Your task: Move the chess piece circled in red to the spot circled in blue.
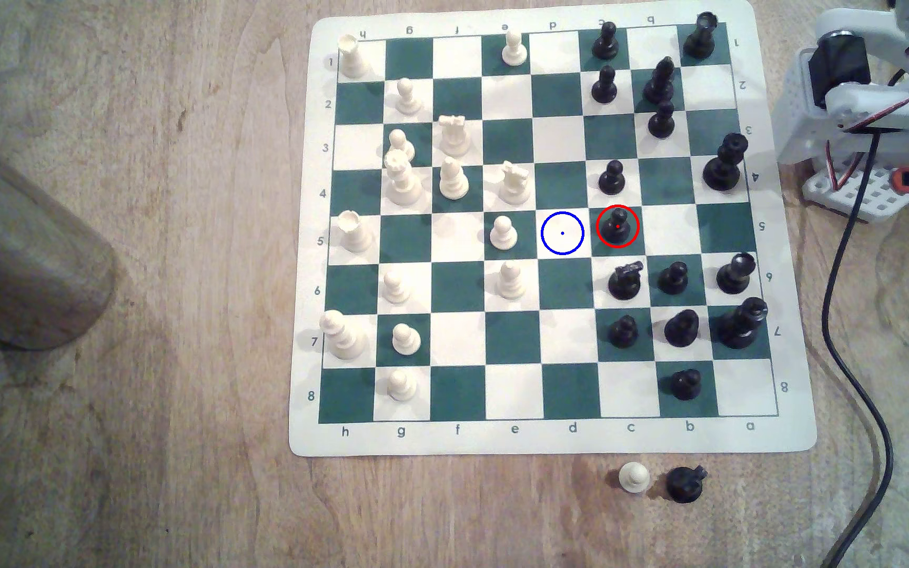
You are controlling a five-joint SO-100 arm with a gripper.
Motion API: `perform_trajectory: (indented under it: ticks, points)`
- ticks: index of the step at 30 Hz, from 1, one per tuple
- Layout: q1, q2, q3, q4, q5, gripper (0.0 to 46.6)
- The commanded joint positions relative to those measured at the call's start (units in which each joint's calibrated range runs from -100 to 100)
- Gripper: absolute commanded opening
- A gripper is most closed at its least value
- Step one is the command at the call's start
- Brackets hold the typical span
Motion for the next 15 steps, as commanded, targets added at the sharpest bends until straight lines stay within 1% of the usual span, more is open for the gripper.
perform_trajectory:
  ticks: [1,4,8,9,10,11,13,14,15]
  points:
    - [0.95,-0.11,-10.97,26.69,-0.10,4.8]
    - [1.11,-0.11,-12.60,34.22,-0.15,2.9]
    - [1.42,-0.11,-13.60,49.05,-0.05,4.2]
    - [1.26,-0.11,-13.33,52.08,0.20,4.0]
    - [-0.07,-0.20,-13.05,55.27,0.20,2.6]
    - [-0.46,-0.20,-13.14,57.16,-0.05,2.6]
    - [-1.55,-0.20,-13.14,61.33,-0.10,4.0]
    - [-2.57,-0.20,-13.05,63.71,-0.49,6.4]
    - [-2.96,-0.11,-13.05,65.10,-0.98,7.7]
